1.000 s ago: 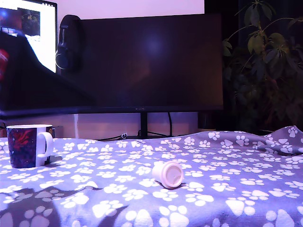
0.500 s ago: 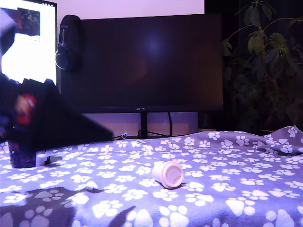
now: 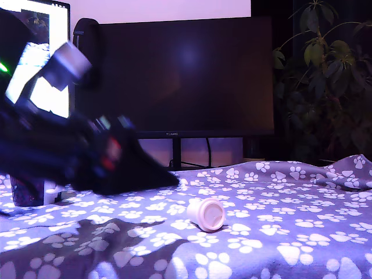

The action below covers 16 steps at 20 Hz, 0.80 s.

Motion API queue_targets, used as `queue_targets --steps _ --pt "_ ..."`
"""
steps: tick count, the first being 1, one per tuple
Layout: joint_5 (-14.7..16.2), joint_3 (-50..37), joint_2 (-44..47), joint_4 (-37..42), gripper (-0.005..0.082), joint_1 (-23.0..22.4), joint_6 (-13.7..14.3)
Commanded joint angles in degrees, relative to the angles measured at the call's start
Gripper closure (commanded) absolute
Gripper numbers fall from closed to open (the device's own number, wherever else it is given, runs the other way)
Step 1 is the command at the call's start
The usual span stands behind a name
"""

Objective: Pick up the coffee capsules on the table and drop them inside the coffee cup

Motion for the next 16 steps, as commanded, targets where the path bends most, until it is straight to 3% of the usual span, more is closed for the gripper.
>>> queue_targets --steps 1,16 --pt "0.2 1.9 2.0 0.7 0.0141 -0.9 0.3" --pt "0.7 13.1 12.0 -6.6 0.0145 -1.6 0.9"
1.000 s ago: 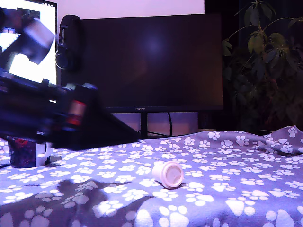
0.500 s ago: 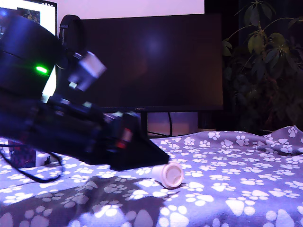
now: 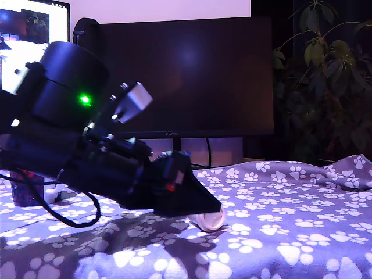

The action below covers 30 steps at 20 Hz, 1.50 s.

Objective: Pick up the coffee capsules on the table and drop them inside the coffee cup

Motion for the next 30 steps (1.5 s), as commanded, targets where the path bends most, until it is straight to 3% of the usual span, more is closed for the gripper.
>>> queue_targets --steps 1,8,17,30 --pt "0.3 1.3 1.8 -1.0 0.0145 -0.2 0.8" --pt "0.3 2.8 2.4 -4.3 0.0169 -0.2 0.9" --pt "-0.9 2.9 2.4 -5.0 0.0432 -0.2 0.9" --pt "0.9 2.9 -1.7 -7.1 0.0434 0.1 0.9"
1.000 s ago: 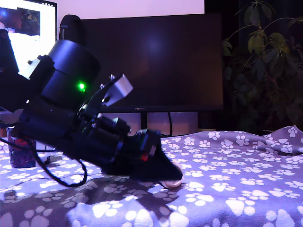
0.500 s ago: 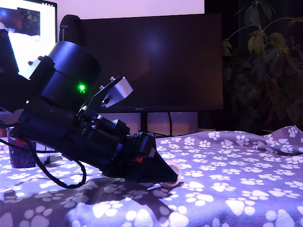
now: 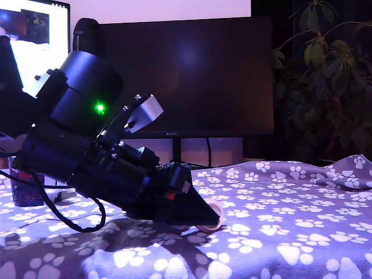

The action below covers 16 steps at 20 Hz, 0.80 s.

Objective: Pick up the coffee capsules on the table and drop them inside the coffee cup

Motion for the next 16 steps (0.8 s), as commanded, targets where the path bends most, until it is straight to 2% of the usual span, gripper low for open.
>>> queue_targets --steps 1,9,16 --pt "0.2 0.3 -2.7 -0.8 0.0434 0.3 0.5" --pt "0.0 0.3 -13.6 -11.4 0.0434 4.6 1.3" --pt "0.0 0.3 -23.8 -20.9 0.0434 11.6 2.7"
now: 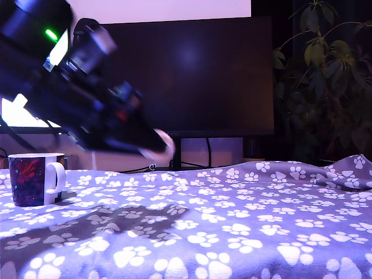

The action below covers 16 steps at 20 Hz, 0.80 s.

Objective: Pick up the coffee capsules on the table and drop them inside the coffee cup

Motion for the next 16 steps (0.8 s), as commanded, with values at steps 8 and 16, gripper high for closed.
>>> queue_targets --steps 8,16 --pt "0.0 0.2 -9.2 -8.8 0.0433 11.9 2.8" --pt "-0.9 0.1 -13.6 -13.0 0.0433 23.5 2.9"
